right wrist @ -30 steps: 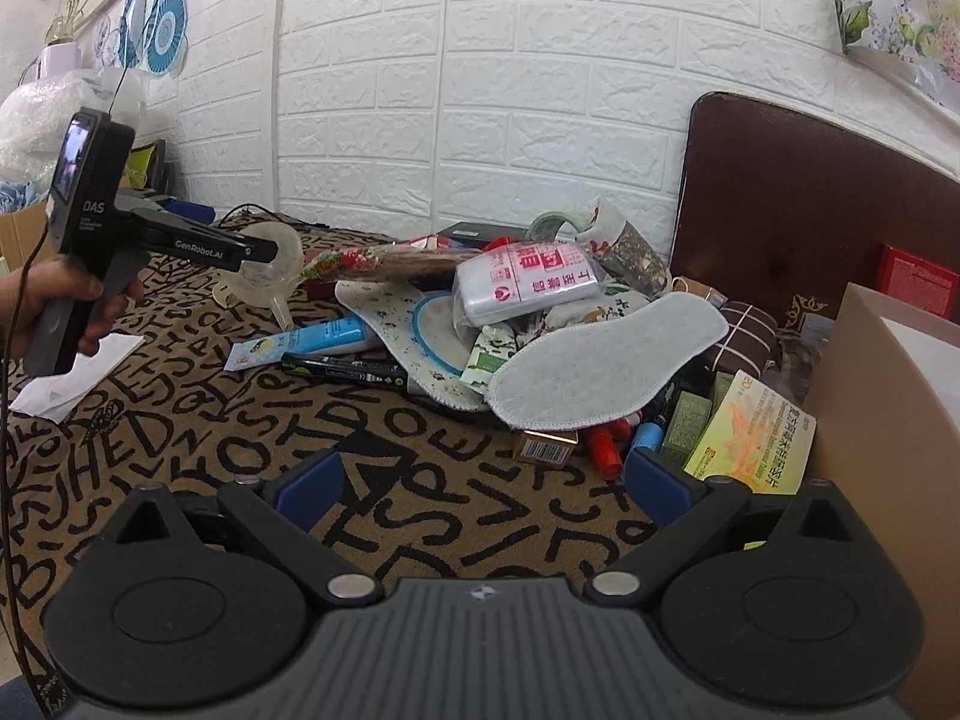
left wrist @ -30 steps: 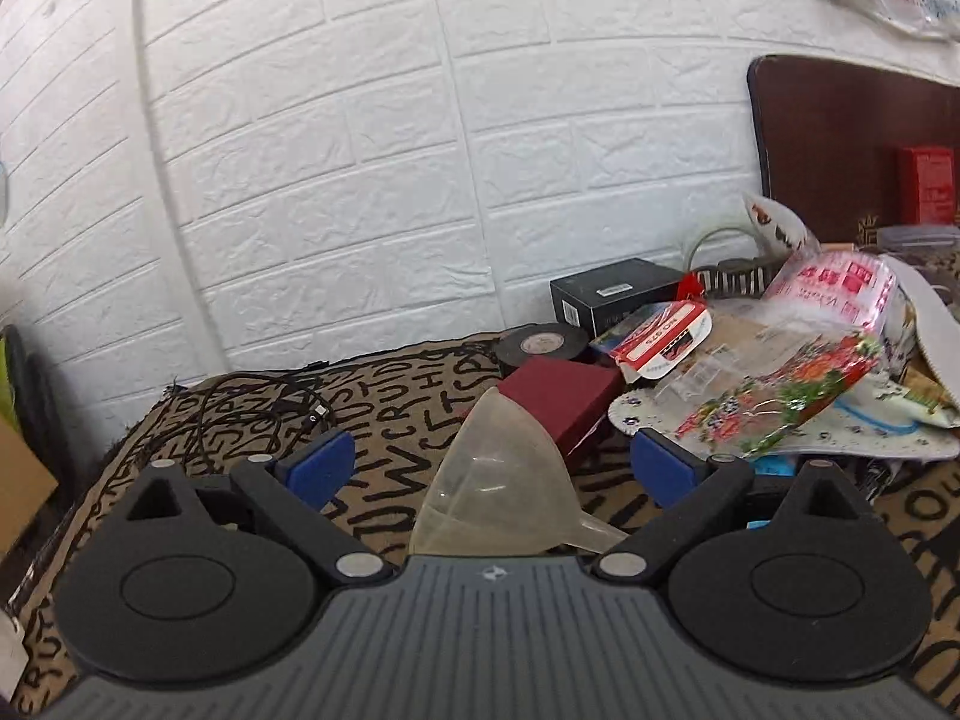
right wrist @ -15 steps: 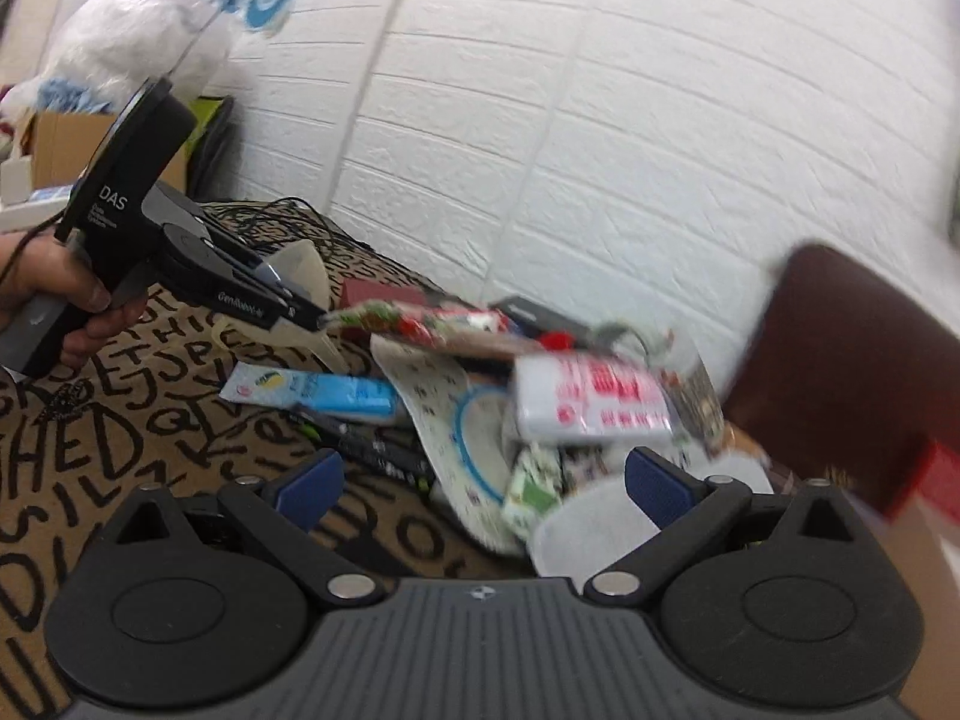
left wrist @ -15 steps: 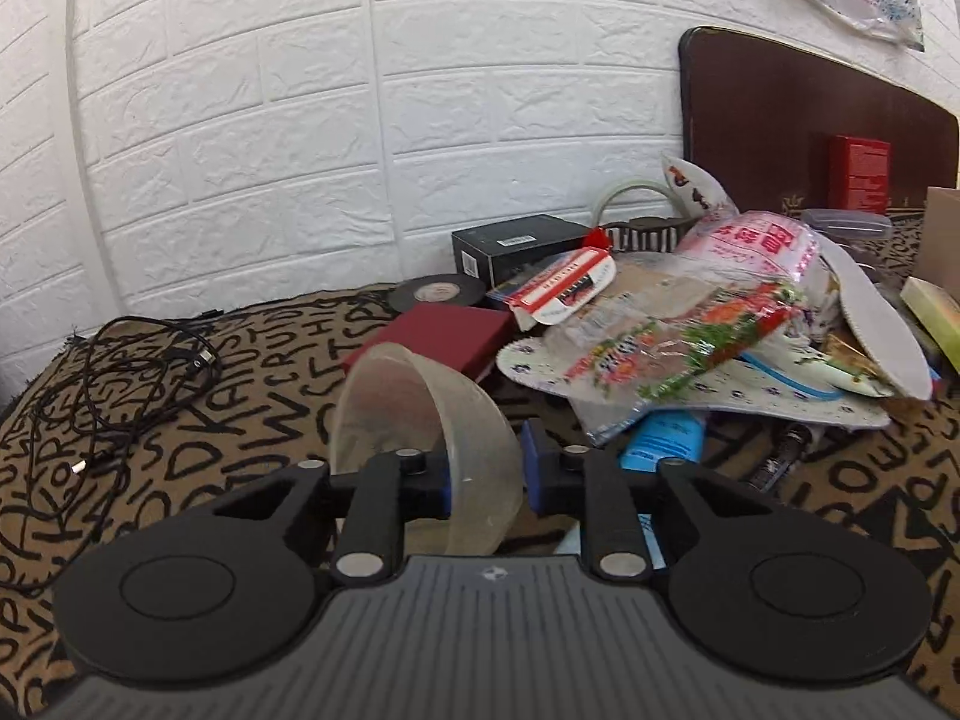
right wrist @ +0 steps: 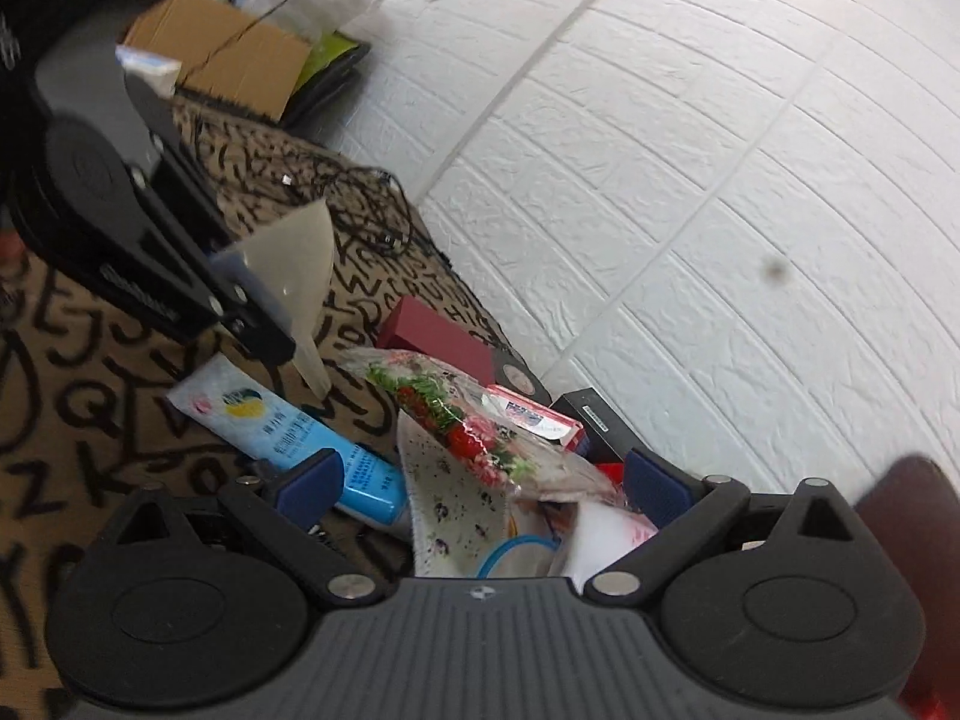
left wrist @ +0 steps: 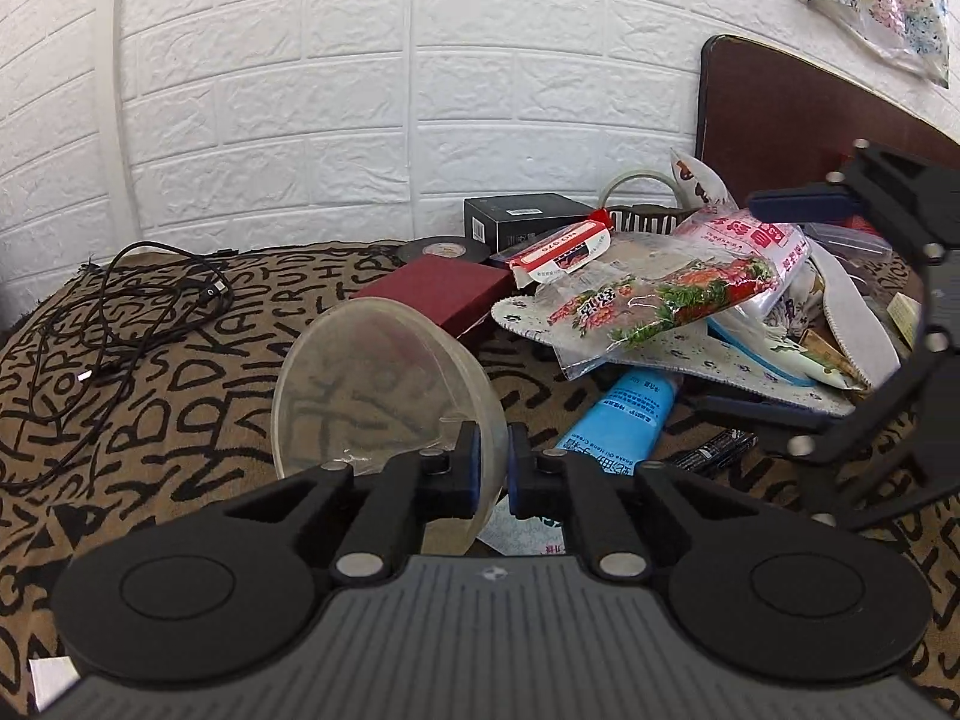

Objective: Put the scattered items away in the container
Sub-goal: 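Grasp brown flower-print snack package with right tool while left tool holds bowl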

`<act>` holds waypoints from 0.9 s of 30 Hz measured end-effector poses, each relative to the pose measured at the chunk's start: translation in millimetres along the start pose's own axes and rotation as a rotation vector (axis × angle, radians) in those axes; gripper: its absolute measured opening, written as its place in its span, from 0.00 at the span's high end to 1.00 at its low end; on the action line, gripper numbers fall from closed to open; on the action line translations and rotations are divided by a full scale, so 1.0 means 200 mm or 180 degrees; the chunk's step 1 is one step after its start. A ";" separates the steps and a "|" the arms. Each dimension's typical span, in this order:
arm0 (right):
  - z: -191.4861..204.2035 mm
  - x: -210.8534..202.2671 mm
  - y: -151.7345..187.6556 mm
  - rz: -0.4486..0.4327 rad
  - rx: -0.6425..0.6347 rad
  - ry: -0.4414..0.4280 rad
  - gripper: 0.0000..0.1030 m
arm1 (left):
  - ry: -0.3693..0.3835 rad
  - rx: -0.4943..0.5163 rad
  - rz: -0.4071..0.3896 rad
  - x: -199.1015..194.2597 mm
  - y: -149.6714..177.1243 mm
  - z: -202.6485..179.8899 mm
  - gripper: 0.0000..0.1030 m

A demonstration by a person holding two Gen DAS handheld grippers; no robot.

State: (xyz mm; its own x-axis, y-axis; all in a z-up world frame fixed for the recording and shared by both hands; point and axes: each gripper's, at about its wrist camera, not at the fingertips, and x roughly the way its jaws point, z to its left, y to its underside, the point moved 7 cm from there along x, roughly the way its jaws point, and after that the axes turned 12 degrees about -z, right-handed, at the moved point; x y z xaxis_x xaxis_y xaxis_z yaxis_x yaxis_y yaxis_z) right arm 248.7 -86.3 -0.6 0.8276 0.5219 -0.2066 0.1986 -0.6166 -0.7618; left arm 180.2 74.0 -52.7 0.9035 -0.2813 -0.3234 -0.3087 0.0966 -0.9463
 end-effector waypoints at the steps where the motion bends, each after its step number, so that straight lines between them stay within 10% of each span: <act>1: 0.01 0.02 0.01 0.0003 -0.0040 -0.0020 0.02 | -0.0005 -0.0008 -0.0008 0.00 0.00 0.00 0.89; 12: 0.00 0.17 -0.02 -0.0042 0.0112 -0.0180 0.27 | -0.0130 -0.0031 0.0053 0.01 0.00 0.01 0.89; 15: -0.01 0.21 -0.01 0.0056 0.0311 -0.0273 0.66 | -0.0196 -0.0031 0.0079 0.01 0.00 0.00 0.89; 27: -0.24 0.01 -0.11 -0.0092 0.1653 -0.0278 0.79 | -0.0318 -0.0122 -0.0015 -0.04 -0.02 -0.03 0.90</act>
State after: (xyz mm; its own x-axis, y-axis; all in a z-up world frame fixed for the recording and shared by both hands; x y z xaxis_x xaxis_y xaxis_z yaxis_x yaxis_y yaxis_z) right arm 270.0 -99.6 45.4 0.7744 0.5952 -0.2145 -0.0838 -0.2395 -0.9673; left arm 173.0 69.5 -46.2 0.9295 -0.1849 -0.3191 -0.3137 0.0583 -0.9477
